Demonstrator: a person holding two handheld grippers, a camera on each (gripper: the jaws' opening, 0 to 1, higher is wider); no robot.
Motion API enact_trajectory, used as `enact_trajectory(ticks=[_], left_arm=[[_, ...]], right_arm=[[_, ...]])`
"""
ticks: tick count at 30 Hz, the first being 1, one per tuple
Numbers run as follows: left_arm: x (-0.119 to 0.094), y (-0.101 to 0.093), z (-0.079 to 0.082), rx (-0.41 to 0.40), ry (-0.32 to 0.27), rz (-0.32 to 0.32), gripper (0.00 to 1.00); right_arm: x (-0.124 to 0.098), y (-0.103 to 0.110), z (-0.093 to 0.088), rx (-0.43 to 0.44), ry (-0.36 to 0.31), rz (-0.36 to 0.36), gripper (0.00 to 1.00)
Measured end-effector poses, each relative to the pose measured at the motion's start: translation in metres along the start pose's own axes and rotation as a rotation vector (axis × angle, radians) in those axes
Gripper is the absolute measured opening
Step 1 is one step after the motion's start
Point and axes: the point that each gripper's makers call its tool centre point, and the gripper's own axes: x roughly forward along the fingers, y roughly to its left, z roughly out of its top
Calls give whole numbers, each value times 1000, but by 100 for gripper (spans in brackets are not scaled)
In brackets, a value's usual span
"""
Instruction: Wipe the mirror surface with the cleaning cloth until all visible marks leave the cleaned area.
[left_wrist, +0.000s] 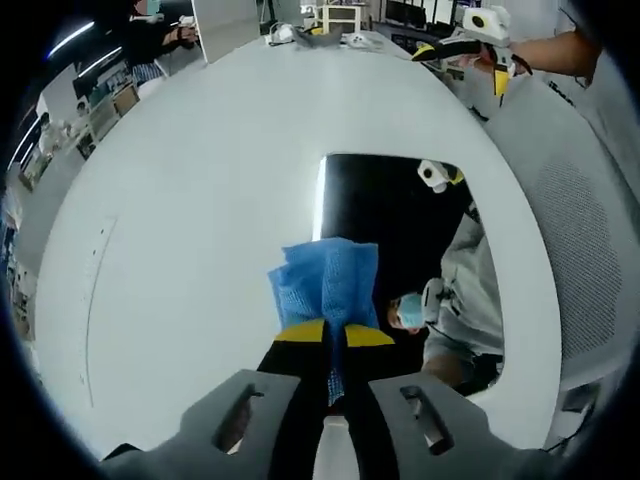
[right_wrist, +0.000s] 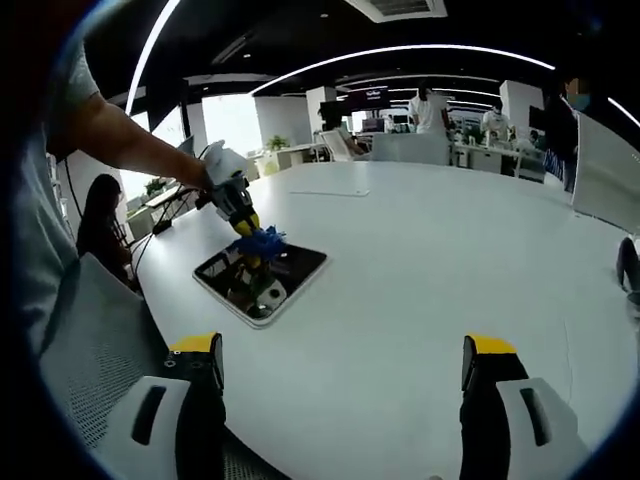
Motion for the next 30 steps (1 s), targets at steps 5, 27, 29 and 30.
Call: enact_trajectory(ticks=[5,27,29,30], left_arm=[[6,1,9,12,8,-8,1],[49,-2,76,43,4,-38,2],[51,-2,80,21,3,-36,2],[52,-2,81,15,1,-36,2]], right_arm=[[1,3,1,4,-5,3,98],[-3,0,1,37,-22,-7,98],[-4,0,2,38,-21,-8,98],[-5,0,1,38,-20,-10,98]])
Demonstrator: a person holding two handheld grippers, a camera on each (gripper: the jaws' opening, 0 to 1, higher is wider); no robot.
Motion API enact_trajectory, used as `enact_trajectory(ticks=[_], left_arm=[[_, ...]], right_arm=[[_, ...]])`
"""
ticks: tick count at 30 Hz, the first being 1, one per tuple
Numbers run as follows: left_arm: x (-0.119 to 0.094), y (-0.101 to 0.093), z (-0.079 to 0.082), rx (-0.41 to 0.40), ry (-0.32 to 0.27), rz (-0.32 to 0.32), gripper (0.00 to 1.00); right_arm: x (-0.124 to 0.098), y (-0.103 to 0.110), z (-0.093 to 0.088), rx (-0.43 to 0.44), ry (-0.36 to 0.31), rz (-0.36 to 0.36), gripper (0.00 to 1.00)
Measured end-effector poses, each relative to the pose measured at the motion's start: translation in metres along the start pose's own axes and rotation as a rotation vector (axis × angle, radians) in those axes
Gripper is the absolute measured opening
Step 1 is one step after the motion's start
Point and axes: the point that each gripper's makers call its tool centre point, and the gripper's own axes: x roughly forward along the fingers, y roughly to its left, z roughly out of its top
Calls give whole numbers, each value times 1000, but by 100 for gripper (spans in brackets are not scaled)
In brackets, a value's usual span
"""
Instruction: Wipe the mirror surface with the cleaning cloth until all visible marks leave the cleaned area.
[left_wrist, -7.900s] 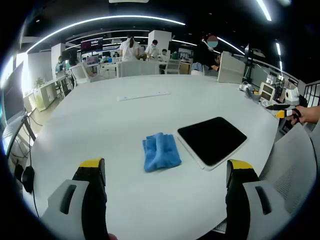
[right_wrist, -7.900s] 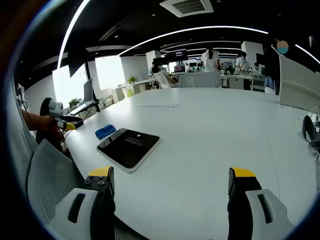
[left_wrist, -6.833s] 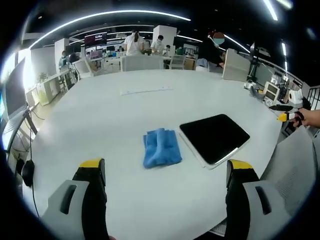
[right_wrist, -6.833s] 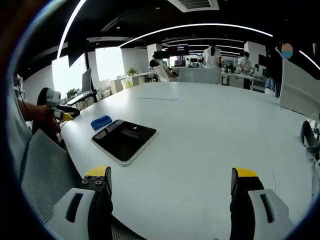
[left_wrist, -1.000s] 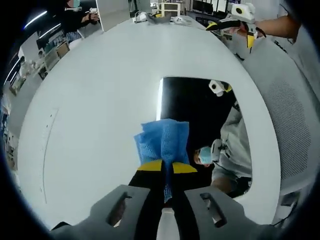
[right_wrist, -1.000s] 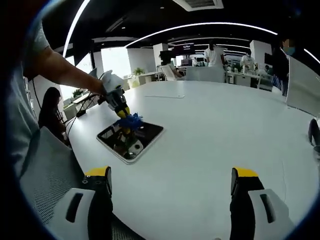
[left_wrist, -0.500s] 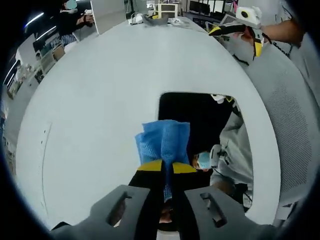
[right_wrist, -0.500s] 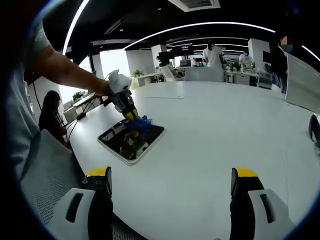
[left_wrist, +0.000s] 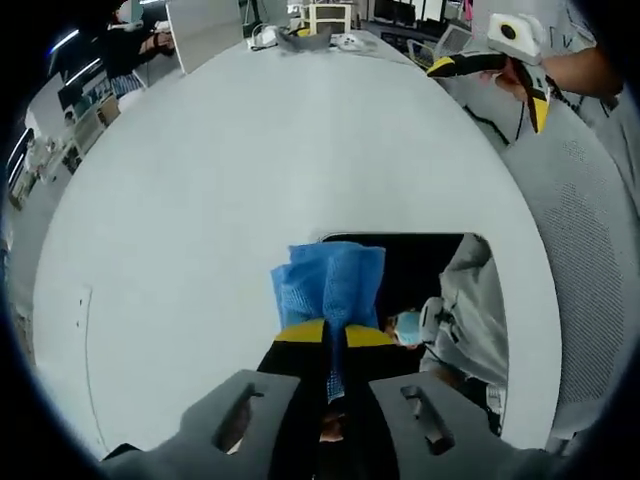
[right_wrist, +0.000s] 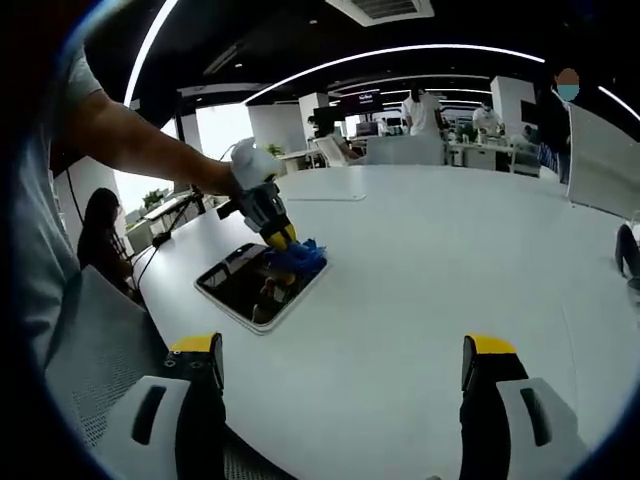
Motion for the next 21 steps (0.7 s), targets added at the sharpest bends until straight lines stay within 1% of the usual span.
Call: enact_trajectory(ticks=[7,10,11,13,15,21], left_arm=[[8,-3,13,13,12,4,2],[13,-5,22,17,6,1,2],[16,-8,29,20,-10,-9,2],[22,-12,36,24,-15,-12,2],[23,-10,37,13,-10,-8,2],[22,-9,35,6,-3,-14,2]], right_arm=[[-2,-2,-2,3,1,-5,98],[-3,-2,-1,3,3,-6,98],[-3,-2,0,0,1,-7,98],[-3,-2,0,4,0,-8,98],[-3,-3,0,2,3,-8,98],[-4,-3,0,15,-3,-14,97]])
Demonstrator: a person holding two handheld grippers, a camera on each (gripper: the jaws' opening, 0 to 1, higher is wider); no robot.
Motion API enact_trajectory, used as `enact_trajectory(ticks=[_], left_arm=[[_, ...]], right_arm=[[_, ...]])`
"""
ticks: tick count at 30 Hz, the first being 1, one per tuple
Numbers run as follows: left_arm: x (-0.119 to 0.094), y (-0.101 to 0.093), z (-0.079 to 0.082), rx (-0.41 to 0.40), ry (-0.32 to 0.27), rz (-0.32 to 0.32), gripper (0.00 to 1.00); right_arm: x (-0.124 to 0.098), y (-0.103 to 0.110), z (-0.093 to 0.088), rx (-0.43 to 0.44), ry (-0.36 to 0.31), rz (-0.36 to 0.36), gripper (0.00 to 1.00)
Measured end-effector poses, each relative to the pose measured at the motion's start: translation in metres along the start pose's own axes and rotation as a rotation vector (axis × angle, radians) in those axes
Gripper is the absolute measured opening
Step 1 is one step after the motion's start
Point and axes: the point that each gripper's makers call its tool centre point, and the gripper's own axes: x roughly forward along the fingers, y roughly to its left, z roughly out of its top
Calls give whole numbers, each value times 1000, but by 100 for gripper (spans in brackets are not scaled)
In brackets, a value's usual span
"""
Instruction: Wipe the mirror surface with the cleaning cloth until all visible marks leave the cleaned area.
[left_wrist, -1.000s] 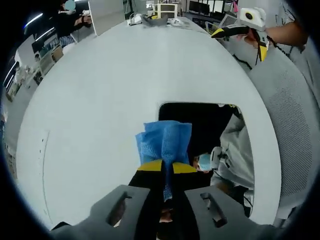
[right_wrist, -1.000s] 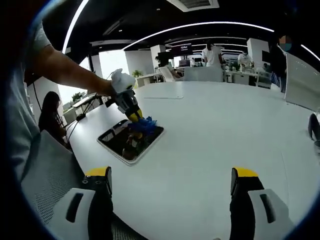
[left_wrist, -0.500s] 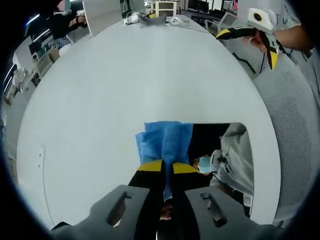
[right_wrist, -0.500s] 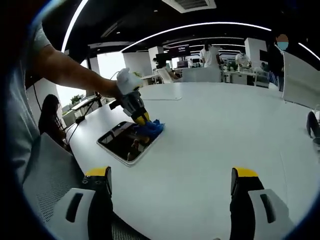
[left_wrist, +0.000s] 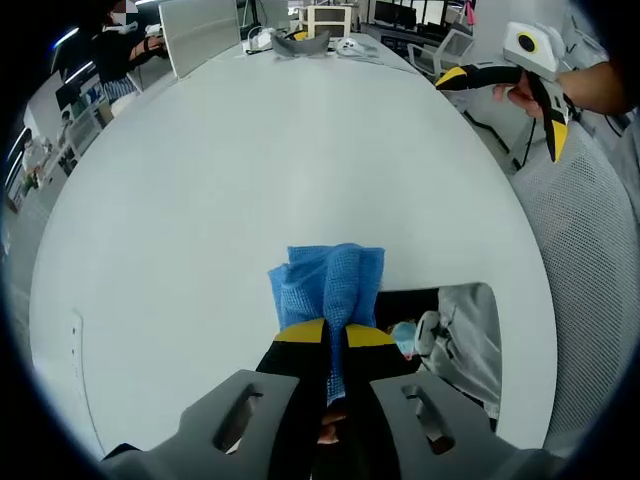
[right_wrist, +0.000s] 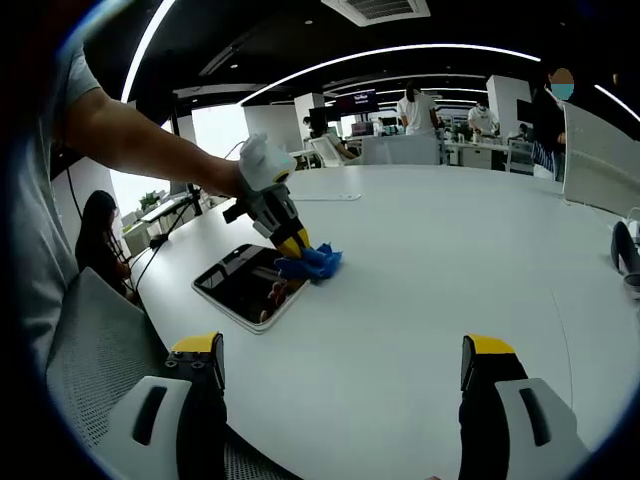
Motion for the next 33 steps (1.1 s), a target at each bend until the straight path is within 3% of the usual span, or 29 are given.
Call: enact_trajectory(ticks=[11,27,33], left_arm=[[-2,-5,-2,-68,-10,82,2],[-5,-40,-8,-44,-19,38,2],[-5,-44,-9,-49,-26,40,2]], right_arm=[[-1,1,6,-11,-8,-2,97],[1,12,11,-21,-17,18,95],[5,18,10,-20,-15,26,95]])
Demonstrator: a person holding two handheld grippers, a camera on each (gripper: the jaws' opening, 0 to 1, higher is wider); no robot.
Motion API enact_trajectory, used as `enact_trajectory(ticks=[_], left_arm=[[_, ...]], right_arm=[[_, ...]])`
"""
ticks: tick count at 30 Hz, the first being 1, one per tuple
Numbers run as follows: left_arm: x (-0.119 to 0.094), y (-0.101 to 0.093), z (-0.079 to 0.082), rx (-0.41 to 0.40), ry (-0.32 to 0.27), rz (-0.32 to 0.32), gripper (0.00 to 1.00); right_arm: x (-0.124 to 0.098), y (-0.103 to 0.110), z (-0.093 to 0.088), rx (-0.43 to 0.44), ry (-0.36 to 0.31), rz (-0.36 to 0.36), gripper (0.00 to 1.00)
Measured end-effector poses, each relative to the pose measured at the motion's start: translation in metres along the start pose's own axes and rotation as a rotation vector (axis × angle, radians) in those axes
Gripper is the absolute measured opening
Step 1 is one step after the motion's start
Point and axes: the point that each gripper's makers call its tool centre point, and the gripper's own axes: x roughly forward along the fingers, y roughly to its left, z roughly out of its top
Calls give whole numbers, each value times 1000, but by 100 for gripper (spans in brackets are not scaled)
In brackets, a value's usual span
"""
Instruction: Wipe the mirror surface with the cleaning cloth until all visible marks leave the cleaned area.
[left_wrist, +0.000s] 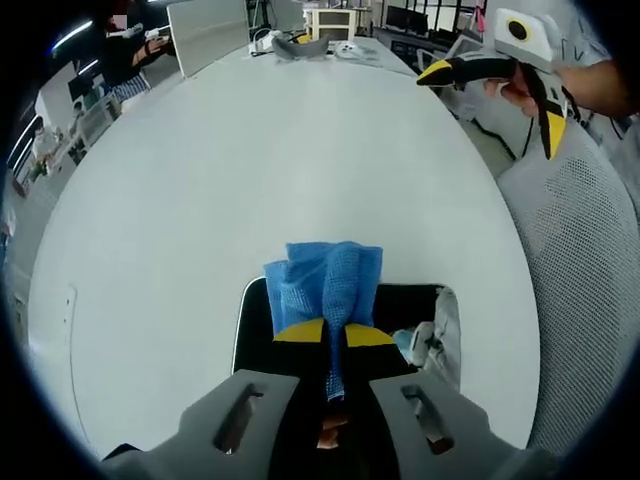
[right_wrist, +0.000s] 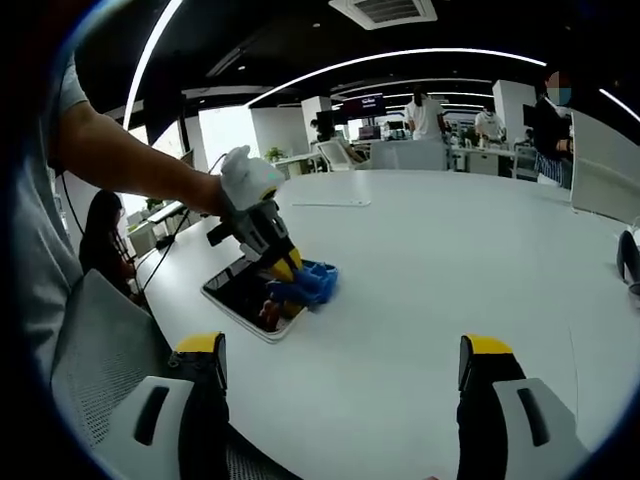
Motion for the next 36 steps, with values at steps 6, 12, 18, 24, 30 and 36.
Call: enact_trajectory(ticks=[6,12,18,24,30,36], left_arm=[[0,0,0,-7,7,1,1],[0,-2,-1,-27,-3,-7,1],[1,-3,0,-5,10,-7,1],[0,-12,-2,-2,15,-47,1],[0,-12,-2,-3,11,-47,1],[-1,-12,-3,-7,-3,-44,1]], right_arm=[[2,3,1,-1,-2,9,95],[1,2,1,1,-4,12,95],[2,2,-1,5,1,15,95],[3,2,-1,-1,6,22,95],[5,1,-1,-6,12,26,95],[6,3,-1,-14,20,32,95]])
